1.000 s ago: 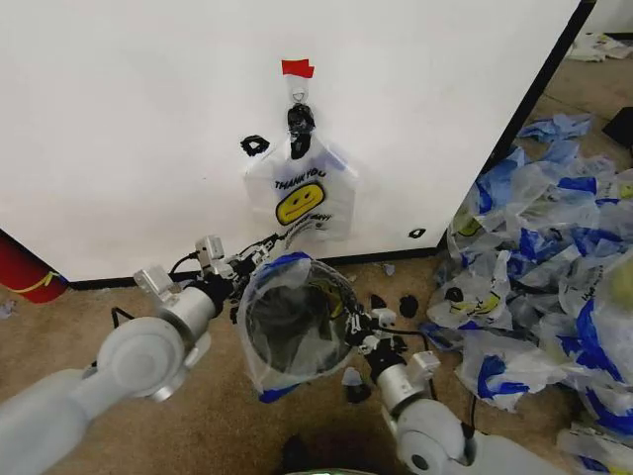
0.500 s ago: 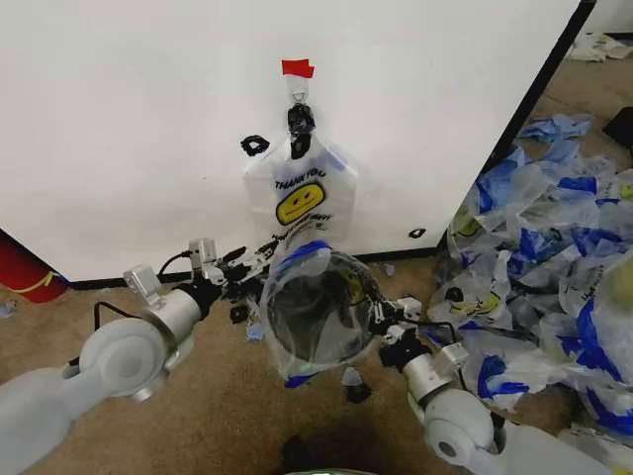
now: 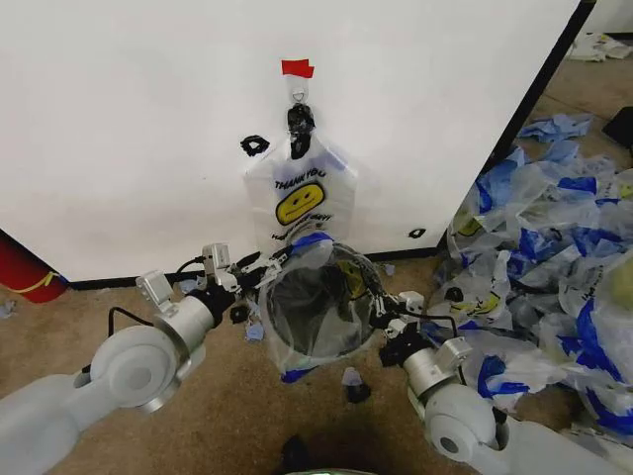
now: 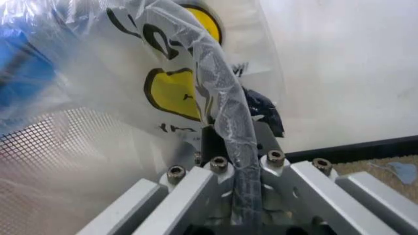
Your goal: Pick up the garbage bag from the wall and place it over the trash bin.
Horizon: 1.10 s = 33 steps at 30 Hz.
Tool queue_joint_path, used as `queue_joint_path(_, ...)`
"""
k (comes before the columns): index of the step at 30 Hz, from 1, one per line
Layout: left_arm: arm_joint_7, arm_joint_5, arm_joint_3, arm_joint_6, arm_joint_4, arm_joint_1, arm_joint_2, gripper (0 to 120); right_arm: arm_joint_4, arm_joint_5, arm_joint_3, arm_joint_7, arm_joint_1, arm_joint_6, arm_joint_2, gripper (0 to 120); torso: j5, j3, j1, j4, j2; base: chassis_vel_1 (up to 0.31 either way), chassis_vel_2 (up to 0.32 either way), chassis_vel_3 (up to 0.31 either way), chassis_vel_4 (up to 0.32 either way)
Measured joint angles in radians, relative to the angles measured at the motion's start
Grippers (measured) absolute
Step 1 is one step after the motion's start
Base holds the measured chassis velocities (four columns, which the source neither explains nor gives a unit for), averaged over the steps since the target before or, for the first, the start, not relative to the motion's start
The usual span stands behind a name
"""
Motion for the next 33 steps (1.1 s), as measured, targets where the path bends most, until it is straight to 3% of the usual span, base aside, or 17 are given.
queue_joint_path(9,-0.001,0.002,0.001,-0.006,0.006,-0.003,-0.004,91,0.018,-0.005,-0.002,0.008,0.000,-0.007,0.004,0,0.0000,0.000,0.000,0.0000,0.000,0.000,0.000,0.000,0.000)
queue_joint_path(33,0.000,0.048,0.020,-0.033,0.060,0.000,-0.032,6,0.040,-0.020,-0.008,0.008,-0.010,-0.007,0.008,0,-0.0001,0.000,0.000,0.0000,0.000,0.000,0.000,0.000,0.000)
